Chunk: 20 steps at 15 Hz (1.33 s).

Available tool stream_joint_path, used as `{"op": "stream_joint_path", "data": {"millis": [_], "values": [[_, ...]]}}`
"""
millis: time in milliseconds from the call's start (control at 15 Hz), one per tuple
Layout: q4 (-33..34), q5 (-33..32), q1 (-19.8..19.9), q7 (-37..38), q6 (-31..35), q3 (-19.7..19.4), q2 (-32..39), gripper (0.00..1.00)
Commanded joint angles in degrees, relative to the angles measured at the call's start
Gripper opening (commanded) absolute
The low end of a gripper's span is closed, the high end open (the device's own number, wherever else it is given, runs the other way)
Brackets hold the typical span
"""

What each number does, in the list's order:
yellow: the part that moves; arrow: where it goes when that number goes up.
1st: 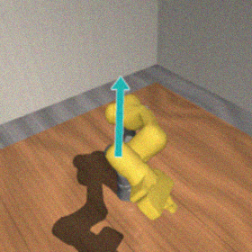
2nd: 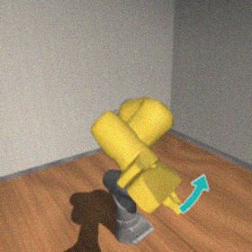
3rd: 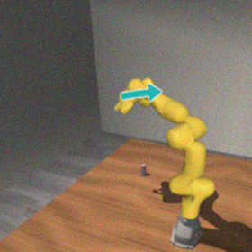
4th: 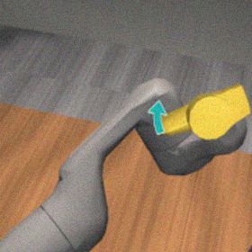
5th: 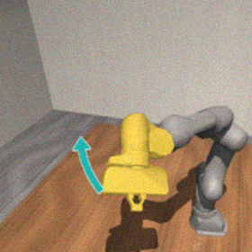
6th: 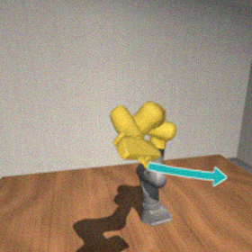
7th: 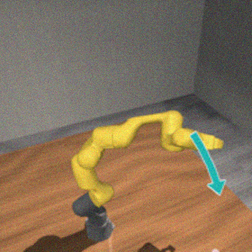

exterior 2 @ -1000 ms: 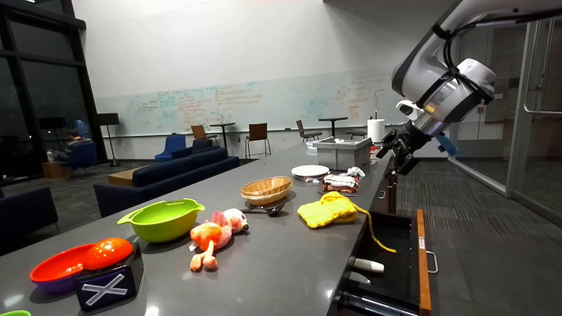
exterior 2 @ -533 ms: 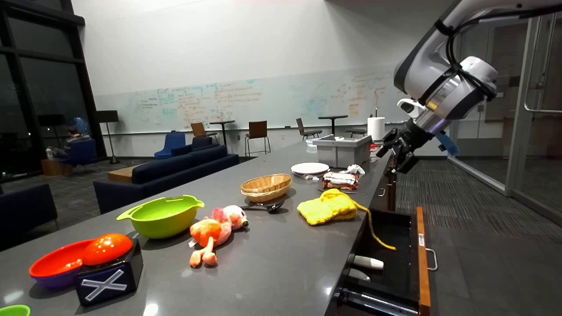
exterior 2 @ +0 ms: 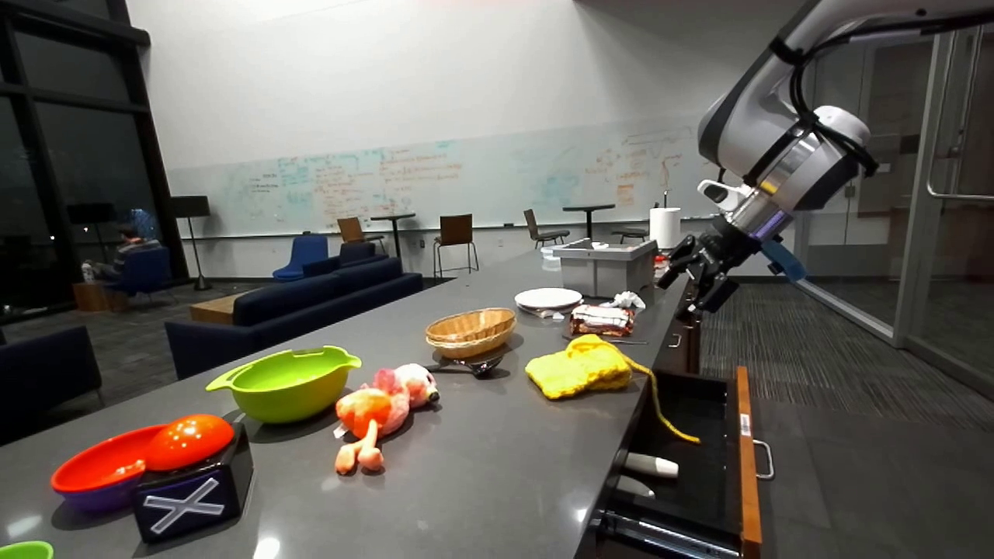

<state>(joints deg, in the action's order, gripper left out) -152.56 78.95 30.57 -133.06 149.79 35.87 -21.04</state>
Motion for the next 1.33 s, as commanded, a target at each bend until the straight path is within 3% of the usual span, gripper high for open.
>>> {"op": "stream_joint_path", "data": {"millis": [0,267,800,1267], "values": [[2.5,-0.7,-0.3,-0.6,-0.7,1.1,2.9,1.00],[5.6,1.4,-0.6,-4.9,1.5,3.8,8.1,1.00],[13.5,-1.6,-0.5,-6.1,8.7,8.0,20.0,1.00],[19.0,-12.5,-1.7,-1.3,15.0,8.2,29.7,1.00]]}}
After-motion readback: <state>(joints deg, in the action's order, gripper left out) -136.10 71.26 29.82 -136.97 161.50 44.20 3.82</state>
